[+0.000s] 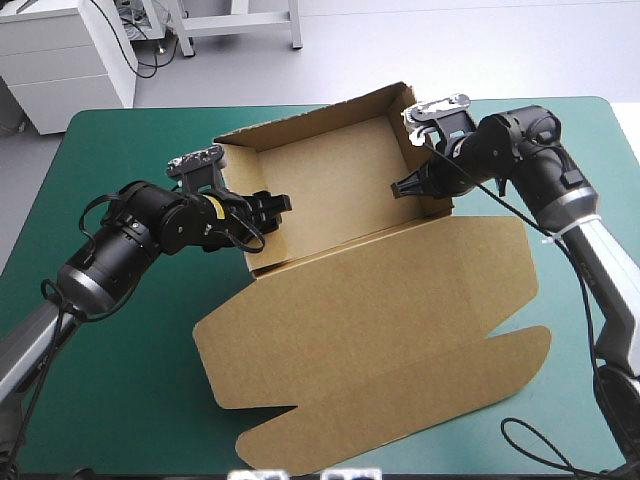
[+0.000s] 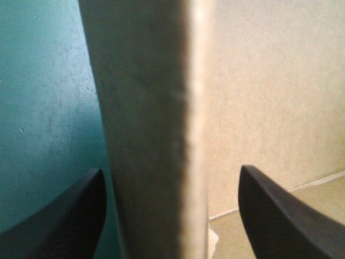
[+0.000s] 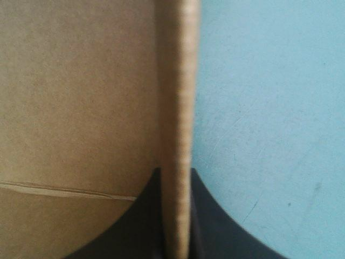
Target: Fold the box
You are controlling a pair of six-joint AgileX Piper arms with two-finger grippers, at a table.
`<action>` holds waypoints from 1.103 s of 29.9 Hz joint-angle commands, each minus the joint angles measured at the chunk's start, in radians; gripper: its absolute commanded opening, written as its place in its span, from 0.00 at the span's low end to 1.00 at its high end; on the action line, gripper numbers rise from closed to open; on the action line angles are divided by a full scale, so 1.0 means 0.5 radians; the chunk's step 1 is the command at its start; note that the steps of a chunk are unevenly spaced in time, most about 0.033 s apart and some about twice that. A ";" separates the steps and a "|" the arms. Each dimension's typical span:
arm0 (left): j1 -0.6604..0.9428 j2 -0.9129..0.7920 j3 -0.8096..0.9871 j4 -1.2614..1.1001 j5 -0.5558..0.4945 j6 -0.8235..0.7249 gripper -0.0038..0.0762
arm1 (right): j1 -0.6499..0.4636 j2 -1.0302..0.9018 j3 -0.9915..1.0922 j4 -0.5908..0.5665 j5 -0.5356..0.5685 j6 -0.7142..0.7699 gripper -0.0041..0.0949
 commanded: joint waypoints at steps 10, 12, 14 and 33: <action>-0.015 -0.073 -0.062 0.028 -0.076 -0.019 0.36 | 0.009 -0.090 -0.078 0.078 -0.107 -0.013 0.03; -0.015 -0.073 -0.062 0.028 -0.080 -0.019 0.08 | 0.009 -0.090 -0.078 0.055 -0.103 -0.013 0.03; -0.015 -0.073 -0.062 0.033 -0.083 -0.016 0.05 | 0.009 -0.090 -0.078 0.023 -0.102 -0.003 0.03; -0.015 0.332 -0.643 0.043 0.477 0.382 0.04 | 0.009 -0.082 -0.078 -0.283 0.137 0.243 0.03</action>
